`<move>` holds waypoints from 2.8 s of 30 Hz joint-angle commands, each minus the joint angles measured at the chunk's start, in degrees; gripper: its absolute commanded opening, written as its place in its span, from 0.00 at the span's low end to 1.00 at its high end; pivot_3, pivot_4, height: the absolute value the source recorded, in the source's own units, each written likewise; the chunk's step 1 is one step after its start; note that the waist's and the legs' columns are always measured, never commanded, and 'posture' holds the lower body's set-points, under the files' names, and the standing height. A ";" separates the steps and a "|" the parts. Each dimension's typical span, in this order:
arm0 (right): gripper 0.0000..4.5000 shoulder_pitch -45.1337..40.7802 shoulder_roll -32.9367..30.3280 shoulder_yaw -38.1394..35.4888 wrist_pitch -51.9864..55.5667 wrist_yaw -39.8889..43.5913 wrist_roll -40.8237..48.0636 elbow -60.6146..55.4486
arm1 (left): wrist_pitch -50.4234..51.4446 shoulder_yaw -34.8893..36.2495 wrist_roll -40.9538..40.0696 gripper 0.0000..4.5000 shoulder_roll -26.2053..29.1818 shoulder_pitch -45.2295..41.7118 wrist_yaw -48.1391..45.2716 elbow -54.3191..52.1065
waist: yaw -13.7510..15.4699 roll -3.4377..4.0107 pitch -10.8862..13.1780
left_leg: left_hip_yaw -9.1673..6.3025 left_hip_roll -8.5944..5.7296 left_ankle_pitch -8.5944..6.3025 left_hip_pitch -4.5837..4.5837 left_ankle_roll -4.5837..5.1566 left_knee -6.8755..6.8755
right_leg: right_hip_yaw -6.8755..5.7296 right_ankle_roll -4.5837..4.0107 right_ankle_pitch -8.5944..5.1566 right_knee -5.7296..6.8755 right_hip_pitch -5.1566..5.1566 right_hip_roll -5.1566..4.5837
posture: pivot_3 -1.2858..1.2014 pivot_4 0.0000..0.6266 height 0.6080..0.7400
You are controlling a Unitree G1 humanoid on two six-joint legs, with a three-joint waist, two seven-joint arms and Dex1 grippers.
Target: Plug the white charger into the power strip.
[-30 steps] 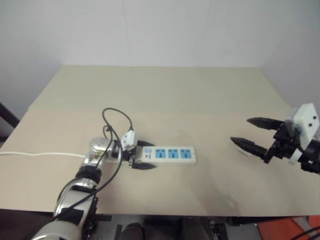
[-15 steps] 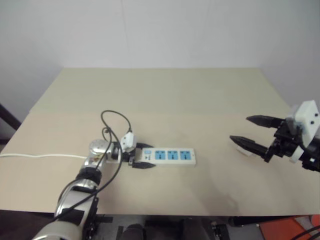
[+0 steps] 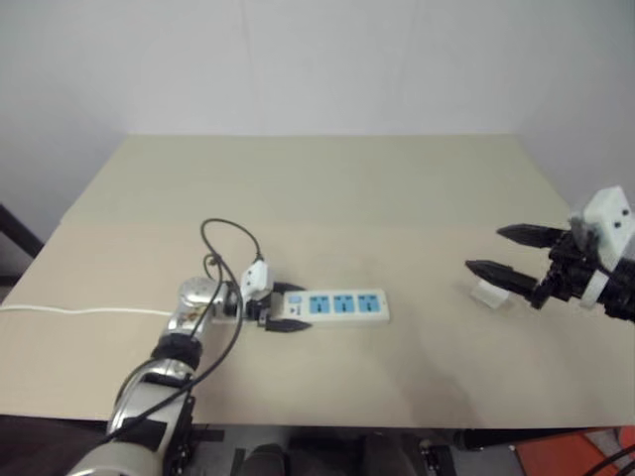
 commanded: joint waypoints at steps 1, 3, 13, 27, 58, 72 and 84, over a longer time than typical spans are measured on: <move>1.00 -6.30 -5.35 4.13 4.19 1.43 -1.62 5.63 | 3.03 -1.53 1.32 0.73 -0.93 0.57 2.85 -3.12 | -0.03 0.03 -0.01 | 0.01 0.00 0.00 0.05 0.00 -0.01 | 0.01 0.00 0.00 0.02 -0.01 0.00 | 0.52 0.24 1.00; 1.00 -12.36 -9.53 11.43 6.90 4.24 -4.35 11.04 | 4.62 -1.78 1.19 0.73 -1.70 0.79 4.37 -4.70 | -0.07 0.04 -0.02 | 0.05 0.00 0.00 0.08 0.00 -0.01 | 0.04 0.00 0.00 0.00 -0.02 -0.02 | 0.52 0.24 1.00; 1.00 -45.43 -7.23 48.31 10.73 23.59 -26.97 33.95 | 6.65 -3.46 1.80 0.73 -4.27 2.05 7.39 -7.15 | -0.25 0.18 -0.09 | 0.07 -0.02 0.01 -0.06 -0.02 -0.05 | 0.00 0.01 0.01 -0.29 -0.17 -0.06 | 0.52 0.24 1.00; 1.00 -54.90 4.70 61.46 -3.03 35.57 -47.10 55.33 | 9.61 -3.96 1.38 0.73 -3.86 6.81 10.32 -14.26 | 0.08 0.38 -0.21 | 0.14 -0.11 0.28 -0.66 -0.49 -0.01 | -0.02 0.06 0.06 0.13 -0.94 -0.16 | 0.52 0.24 1.00; 0.39 -55.12 17.44 57.03 -11.55 33.79 -58.80 73.12 | 13.08 -4.55 0.45 0.73 -0.49 11.69 13.65 -22.47 | -1.05 0.46 -0.26 | 0.18 -0.09 0.26 -0.52 -0.46 -0.05 | 0.07 0.00 0.10 0.22 -0.93 -0.10 | 0.52 0.24 1.00; 0.25 -50.42 18.72 33.87 -3.20 27.88 -43.31 46.92 | 11.69 -4.84 0.82 0.73 0.12 8.37 12.33 -18.50 | -0.97 0.48 -0.27 | 0.11 -0.08 0.25 -0.53 -0.44 -0.05 | 0.07 -0.05 0.14 0.26 -0.95 -0.08 | 0.52 0.24 1.00; 0.25 -30.79 37.26 19.20 -1.71 11.99 -22.51 15.62 | 5.67 -5.88 -0.45 0.73 1.81 1.13 0.49 -9.82 | -0.72 0.18 -0.42 | 0.03 -0.02 0.25 -0.58 -0.43 -0.05 | 0.01 -0.06 0.17 0.32 -0.99 0.00 | 0.52 0.24 1.00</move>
